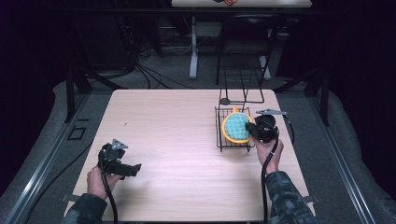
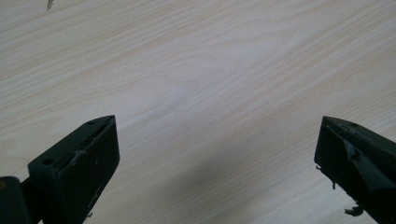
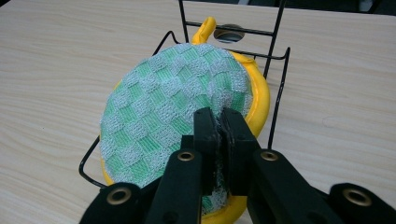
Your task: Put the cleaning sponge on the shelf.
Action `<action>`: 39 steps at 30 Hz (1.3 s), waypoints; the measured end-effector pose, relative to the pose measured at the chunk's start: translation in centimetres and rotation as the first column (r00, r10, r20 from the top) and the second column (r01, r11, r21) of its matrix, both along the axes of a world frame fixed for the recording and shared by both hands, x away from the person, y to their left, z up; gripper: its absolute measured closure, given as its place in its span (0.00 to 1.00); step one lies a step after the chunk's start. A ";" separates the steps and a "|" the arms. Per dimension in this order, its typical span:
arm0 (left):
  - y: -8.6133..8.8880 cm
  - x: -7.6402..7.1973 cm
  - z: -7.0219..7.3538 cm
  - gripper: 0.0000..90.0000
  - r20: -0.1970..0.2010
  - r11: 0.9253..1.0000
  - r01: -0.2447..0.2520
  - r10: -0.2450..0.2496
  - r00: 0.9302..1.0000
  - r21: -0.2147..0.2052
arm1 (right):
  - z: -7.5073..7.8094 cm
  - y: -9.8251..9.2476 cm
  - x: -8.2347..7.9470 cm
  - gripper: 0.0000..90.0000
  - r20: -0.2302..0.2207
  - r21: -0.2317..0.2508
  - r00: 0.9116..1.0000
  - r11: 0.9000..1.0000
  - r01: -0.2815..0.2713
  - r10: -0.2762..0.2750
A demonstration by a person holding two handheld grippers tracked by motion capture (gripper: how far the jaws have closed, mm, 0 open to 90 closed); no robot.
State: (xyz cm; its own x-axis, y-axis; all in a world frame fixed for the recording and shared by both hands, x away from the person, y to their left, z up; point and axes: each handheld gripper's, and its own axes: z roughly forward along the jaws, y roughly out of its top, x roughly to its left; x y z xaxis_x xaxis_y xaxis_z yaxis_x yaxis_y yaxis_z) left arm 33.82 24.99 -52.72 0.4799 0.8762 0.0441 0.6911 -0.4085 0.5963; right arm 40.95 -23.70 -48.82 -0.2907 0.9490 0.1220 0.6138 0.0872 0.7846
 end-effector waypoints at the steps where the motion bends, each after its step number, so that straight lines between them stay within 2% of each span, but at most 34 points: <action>1: 0.0 0.0 0.0 0.00 0.000 1.000 -0.001 0.001 1.000 0.001 | -0.1 0.0 0.1 0.96 0.001 -0.002 1.000 1.000 -0.001 0.001; 18: 0.0 0.1 0.0 0.00 -0.005 1.000 0.005 -0.005 1.000 0.003 | -1.1 0.4 0.8 0.96 -0.020 0.019 1.000 1.000 0.011 -0.010; 24: -0.1 0.0 0.0 0.00 -0.002 1.000 0.007 -0.007 1.000 0.005 | -1.6 0.3 1.1 0.96 -0.018 0.007 1.000 1.000 0.017 -0.016; 26: 0.0 0.0 0.0 0.00 -0.005 1.000 0.005 -0.005 1.000 0.002 | -1.7 0.4 1.2 0.96 -0.023 0.021 0.999 0.999 0.025 -0.024; 39: -0.1 0.0 -0.1 0.00 -0.003 1.000 0.009 -0.009 1.000 0.007 | -2.6 0.2 1.8 0.96 -0.039 0.034 0.998 0.999 0.043 -0.041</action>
State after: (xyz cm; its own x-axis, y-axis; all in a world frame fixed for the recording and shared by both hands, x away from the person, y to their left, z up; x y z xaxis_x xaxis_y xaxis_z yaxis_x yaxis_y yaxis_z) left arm 33.85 24.94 -52.77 0.4878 0.8716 0.0488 0.6889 -0.4187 0.5917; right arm 42.75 -23.46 -51.38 -0.2453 0.9552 0.1657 0.6459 0.0335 0.7627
